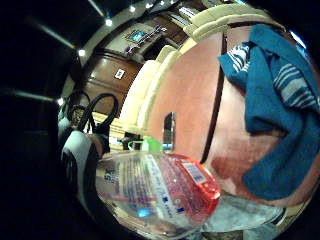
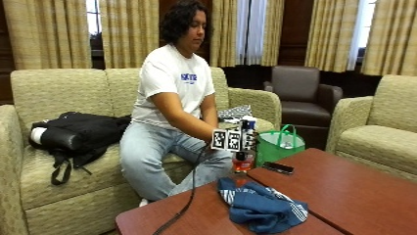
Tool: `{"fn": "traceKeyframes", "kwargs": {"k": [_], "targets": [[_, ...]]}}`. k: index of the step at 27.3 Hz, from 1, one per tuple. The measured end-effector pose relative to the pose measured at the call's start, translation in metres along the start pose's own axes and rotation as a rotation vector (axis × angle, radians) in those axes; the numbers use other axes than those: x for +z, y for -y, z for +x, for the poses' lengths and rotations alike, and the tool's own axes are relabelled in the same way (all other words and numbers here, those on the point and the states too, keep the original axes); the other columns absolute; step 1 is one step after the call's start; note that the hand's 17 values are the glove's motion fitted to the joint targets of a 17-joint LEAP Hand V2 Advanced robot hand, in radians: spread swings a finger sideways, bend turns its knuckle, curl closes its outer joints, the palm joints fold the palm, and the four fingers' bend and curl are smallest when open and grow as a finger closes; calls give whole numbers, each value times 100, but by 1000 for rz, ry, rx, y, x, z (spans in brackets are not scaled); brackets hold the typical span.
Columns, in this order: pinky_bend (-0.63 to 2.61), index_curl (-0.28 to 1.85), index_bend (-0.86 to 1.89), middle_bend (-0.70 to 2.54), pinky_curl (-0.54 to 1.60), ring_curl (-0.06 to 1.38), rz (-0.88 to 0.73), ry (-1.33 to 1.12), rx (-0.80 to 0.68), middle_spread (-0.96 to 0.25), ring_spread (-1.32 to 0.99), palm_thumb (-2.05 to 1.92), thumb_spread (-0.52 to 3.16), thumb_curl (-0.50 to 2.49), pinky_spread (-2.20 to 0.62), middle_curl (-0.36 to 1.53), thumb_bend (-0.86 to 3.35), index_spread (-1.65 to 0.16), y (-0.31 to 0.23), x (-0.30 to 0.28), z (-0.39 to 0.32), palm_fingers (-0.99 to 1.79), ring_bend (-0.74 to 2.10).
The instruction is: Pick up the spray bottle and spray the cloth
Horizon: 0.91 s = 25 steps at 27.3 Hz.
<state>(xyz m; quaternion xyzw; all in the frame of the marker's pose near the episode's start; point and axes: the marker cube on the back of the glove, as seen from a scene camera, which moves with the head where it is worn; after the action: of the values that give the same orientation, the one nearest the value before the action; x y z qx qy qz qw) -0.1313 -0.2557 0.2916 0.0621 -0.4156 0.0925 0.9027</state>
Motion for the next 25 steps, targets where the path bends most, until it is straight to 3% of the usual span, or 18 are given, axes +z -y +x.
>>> {"fn": "traceKeyframes", "kwargs": {"k": [6,25], "targets": [[37,59,36,58,37,44,75,-8,4,-22,-22,89,24,80,-28,50,-4,-28,-3,23,29,138,59],[38,59,38,59,37,45,125,-40,-61,-23,-21,87,23,80,-29,50,-4,-28,28,77,25,139,60]]}}
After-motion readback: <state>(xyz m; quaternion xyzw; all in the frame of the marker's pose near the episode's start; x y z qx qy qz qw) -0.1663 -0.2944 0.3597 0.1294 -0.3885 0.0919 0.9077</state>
